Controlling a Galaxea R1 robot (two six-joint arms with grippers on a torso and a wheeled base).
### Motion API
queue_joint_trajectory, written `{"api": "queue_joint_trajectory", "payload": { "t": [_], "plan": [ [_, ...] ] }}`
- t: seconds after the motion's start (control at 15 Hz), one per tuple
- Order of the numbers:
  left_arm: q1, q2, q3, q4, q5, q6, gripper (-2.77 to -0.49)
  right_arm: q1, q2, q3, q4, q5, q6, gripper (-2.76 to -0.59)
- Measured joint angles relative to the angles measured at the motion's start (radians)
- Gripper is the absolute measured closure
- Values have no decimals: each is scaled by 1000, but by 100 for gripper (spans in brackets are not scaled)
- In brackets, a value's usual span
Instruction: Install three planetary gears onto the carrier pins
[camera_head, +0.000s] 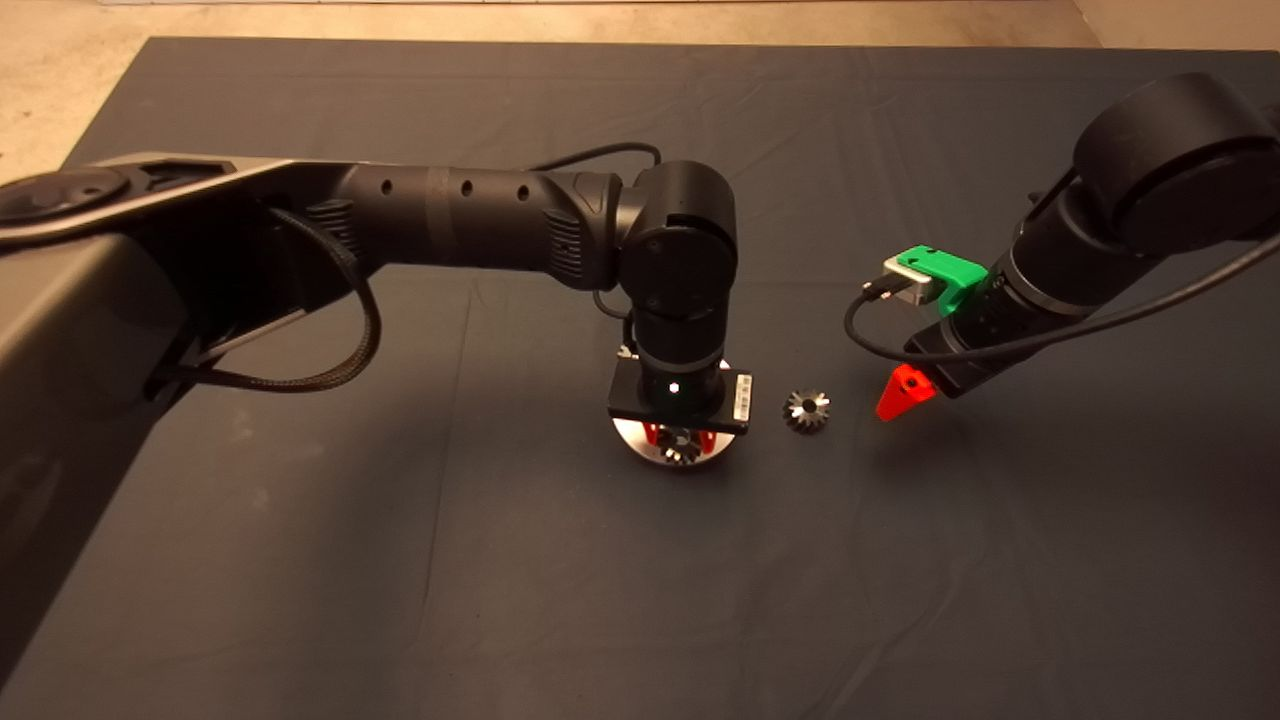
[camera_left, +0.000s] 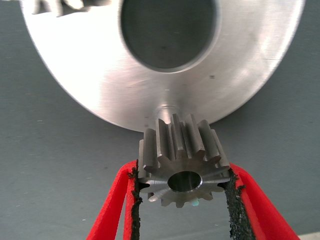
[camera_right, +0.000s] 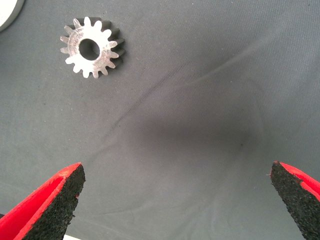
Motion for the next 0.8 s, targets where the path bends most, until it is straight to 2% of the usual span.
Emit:
{"api": "queue_joint_trajectory", "payload": {
  "t": [0.07, 0.27, 0.47, 0.8],
  "plan": [
    [0, 0, 0, 0, 7, 0, -90, 0, 0, 0, 0, 1, 0, -276],
    [0, 0, 0, 0, 6, 0, -90, 0, -2, 0, 0, 0, 0, -276],
    [0, 0, -1, 16, -2, 18, -90, 0, -2, 0, 0, 1, 0, -276],
    [0, 0, -2, 16, -3, 18, -90, 0, -2, 0, 0, 1, 0, -276]
  ]
}}
